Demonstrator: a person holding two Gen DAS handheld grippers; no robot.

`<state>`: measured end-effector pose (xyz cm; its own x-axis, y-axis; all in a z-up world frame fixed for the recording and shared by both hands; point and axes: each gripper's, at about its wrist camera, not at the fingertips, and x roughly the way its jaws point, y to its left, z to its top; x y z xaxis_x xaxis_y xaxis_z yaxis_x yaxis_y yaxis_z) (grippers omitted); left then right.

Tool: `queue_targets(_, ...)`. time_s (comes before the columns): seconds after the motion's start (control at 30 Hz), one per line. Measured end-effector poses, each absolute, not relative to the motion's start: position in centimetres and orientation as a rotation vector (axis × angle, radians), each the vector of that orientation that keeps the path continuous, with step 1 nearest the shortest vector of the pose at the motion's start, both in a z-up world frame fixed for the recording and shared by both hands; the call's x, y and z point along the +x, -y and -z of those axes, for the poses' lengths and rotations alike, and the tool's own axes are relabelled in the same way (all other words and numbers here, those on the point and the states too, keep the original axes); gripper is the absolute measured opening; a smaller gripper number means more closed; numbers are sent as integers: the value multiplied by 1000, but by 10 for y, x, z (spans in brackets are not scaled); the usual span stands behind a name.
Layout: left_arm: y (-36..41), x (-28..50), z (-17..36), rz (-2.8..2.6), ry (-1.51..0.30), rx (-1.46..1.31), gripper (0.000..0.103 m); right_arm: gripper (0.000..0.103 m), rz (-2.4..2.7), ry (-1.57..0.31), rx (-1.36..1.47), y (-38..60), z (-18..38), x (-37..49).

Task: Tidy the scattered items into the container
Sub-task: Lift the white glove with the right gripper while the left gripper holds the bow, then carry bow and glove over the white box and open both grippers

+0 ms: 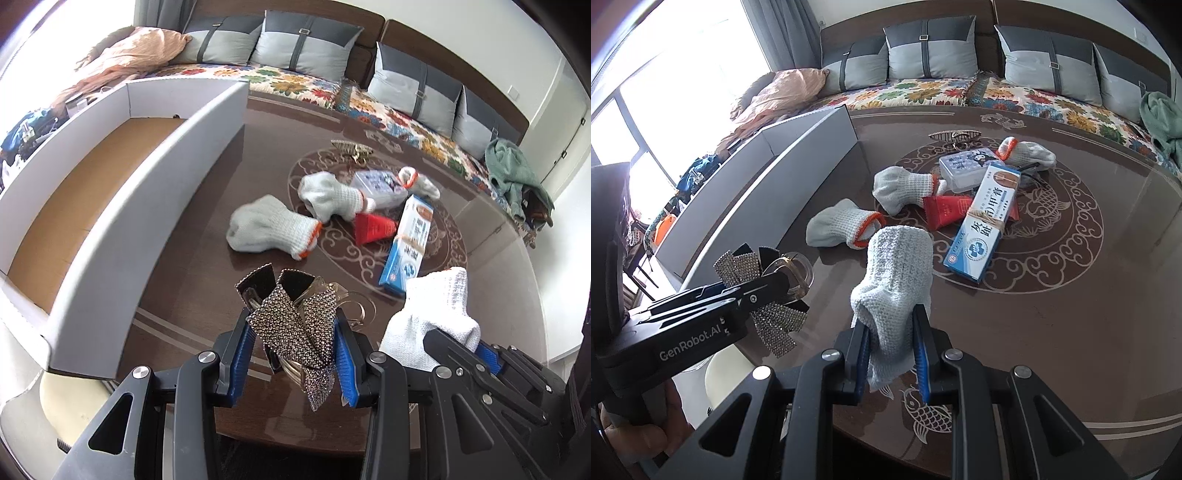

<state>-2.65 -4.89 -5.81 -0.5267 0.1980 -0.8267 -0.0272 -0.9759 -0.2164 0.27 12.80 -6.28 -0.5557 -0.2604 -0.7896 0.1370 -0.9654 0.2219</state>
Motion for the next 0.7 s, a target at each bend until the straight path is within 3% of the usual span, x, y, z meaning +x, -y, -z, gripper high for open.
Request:
queue_targets(0.37, 185, -66, 0, -2801, 376, -1386, 40, 21, 2417, 107, 1141, -16, -4, -55)
queue_targets(0.53, 265, -87, 18, -2865, 412, -1492, 40, 21, 2270, 90, 1090, 61, -20, -79)
queue_targets(0.7, 313, -103, 65, -2801, 506, -1632, 40, 21, 2161, -22, 1083, 139, 3, -93)
